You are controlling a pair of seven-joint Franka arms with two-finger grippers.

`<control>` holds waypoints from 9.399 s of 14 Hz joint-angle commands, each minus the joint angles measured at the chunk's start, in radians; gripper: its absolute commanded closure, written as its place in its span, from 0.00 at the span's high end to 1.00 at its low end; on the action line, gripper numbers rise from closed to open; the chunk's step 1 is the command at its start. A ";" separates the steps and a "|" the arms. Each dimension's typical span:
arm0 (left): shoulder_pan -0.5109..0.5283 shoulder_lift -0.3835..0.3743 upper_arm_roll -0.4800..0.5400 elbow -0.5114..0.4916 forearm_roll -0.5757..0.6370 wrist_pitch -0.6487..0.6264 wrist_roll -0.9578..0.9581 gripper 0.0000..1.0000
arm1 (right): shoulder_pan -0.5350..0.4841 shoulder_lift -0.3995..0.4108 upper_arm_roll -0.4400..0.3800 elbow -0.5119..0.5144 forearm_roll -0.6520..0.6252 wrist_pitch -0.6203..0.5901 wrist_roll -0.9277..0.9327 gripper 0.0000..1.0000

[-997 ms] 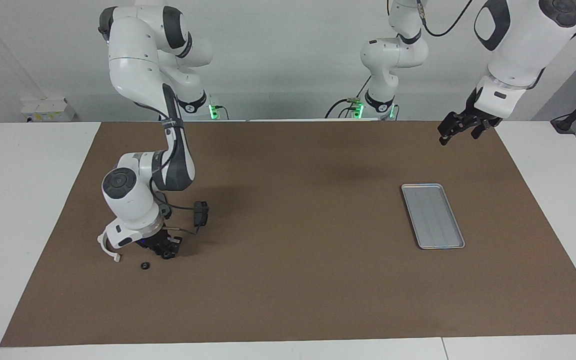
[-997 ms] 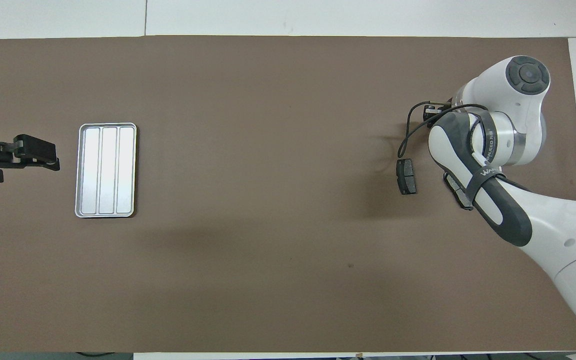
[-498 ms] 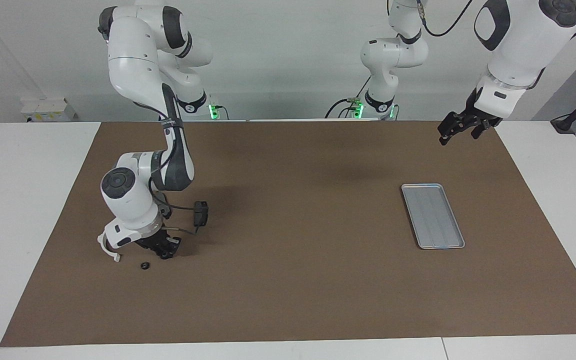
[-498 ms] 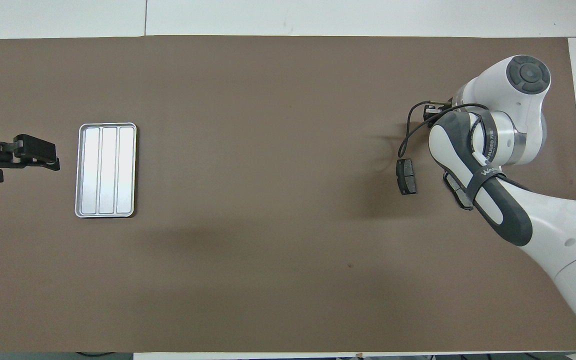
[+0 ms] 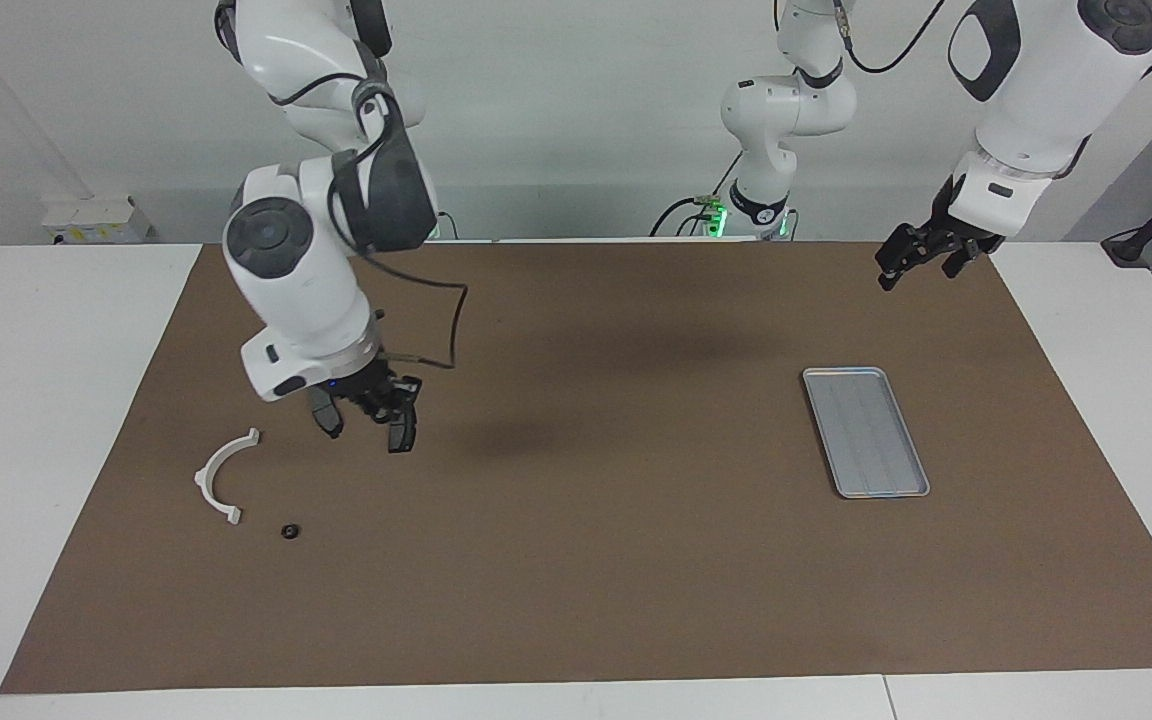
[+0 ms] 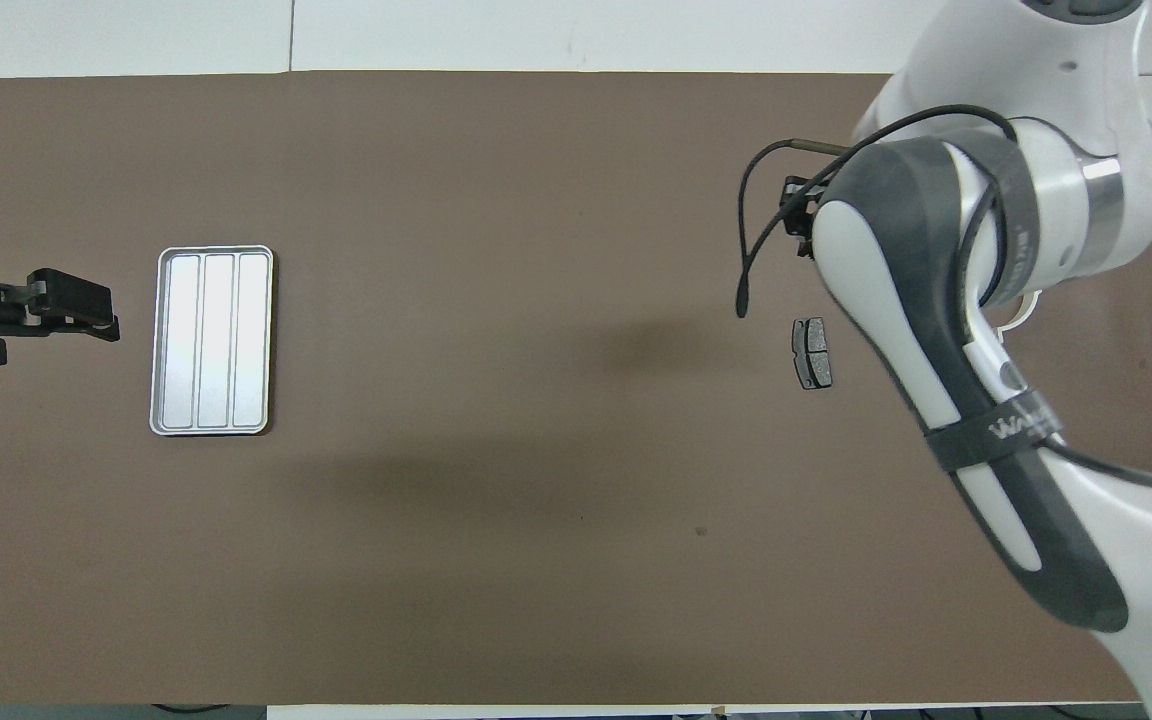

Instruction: Pick bearing gear from pile to tray

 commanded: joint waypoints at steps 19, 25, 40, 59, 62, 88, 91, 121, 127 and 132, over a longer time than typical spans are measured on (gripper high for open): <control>0.006 -0.021 -0.004 -0.015 0.001 -0.009 0.003 1.00 | 0.425 0.300 0.071 -0.060 -0.099 0.537 0.929 0.00; 0.006 -0.021 -0.004 -0.015 0.001 -0.007 0.003 1.00 | 0.427 0.320 0.071 -0.080 -0.118 0.568 0.944 0.17; -0.139 -0.064 -0.006 -0.165 0.000 0.187 -0.261 1.00 | -0.143 0.091 0.069 0.012 -0.117 0.142 -0.377 1.00; -0.508 0.347 -0.006 -0.340 0.009 0.755 -0.736 1.00 | -0.371 0.219 0.069 -0.223 -0.113 0.634 -0.544 1.00; -0.514 0.344 -0.006 -0.359 0.009 0.767 -0.736 0.97 | -0.372 0.232 0.069 -0.224 -0.114 0.659 -0.545 1.00; -0.409 0.243 0.008 -0.320 0.011 0.602 -0.677 0.18 | -0.385 0.251 0.069 -0.230 -0.124 0.685 -0.553 0.46; -0.298 0.182 0.008 -0.322 0.011 0.459 -0.468 0.20 | -0.388 0.251 0.069 -0.230 -0.124 0.677 -0.561 0.01; 0.064 0.155 0.008 -0.594 0.011 0.807 0.144 0.24 | 0.392 0.271 0.101 -0.049 -0.082 0.539 0.969 0.00; 0.064 0.155 0.008 -0.591 0.011 0.804 0.141 0.83 | 0.390 0.269 0.098 -0.184 -0.108 0.692 0.970 0.00; -0.009 0.178 0.002 -0.485 0.003 0.772 -0.053 0.89 | 0.387 0.268 0.098 -0.169 -0.111 0.665 0.969 0.36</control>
